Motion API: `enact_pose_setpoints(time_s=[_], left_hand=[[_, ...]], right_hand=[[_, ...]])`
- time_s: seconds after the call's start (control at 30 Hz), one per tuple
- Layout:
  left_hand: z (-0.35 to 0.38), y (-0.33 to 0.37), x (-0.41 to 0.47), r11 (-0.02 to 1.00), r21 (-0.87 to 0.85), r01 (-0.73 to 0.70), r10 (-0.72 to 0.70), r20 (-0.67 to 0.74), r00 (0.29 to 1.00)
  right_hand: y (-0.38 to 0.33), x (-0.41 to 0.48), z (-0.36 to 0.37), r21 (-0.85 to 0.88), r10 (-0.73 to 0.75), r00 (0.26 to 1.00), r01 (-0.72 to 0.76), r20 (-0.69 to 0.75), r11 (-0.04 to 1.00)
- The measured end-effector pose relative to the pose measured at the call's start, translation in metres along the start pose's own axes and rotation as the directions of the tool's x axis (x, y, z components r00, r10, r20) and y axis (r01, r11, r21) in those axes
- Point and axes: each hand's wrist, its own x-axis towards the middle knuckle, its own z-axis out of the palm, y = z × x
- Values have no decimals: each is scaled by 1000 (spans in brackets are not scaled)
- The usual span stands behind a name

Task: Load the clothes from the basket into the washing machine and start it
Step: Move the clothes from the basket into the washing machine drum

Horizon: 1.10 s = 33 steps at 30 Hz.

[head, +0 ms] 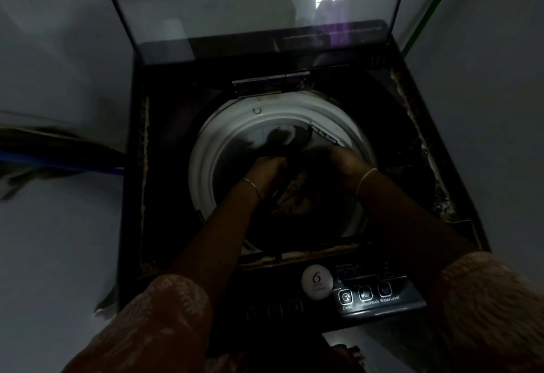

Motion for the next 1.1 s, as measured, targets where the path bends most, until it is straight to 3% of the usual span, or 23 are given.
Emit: enact_pose_setpoints(time_s=[0.17, 0.37, 0.5, 0.77, 1.1], left_hand=[[15, 29, -37, 976, -215, -21, 47, 117, 992], [61, 47, -96, 939, -334, -83, 172, 249, 953], [108, 47, -114, 955, -283, -92, 187, 331, 925], [237, 32, -129, 994, -96, -58, 99, 500, 860], [416, -20, -115, 991, -35, 129, -101, 443, 891]], right_hand=[[-29, -53, -13, 180, -71, 987, 44, 146, 983], [-48, -108, -69, 421, -255, 965, 205, 65, 884], [-45, -139, -124, 565, -296, 955, 241, 7, 789], [2, -167, -259, 706, -224, 946, 325, -236, 629], [72, -132, -417, 771, -3, 971, 192, -239, 608]])
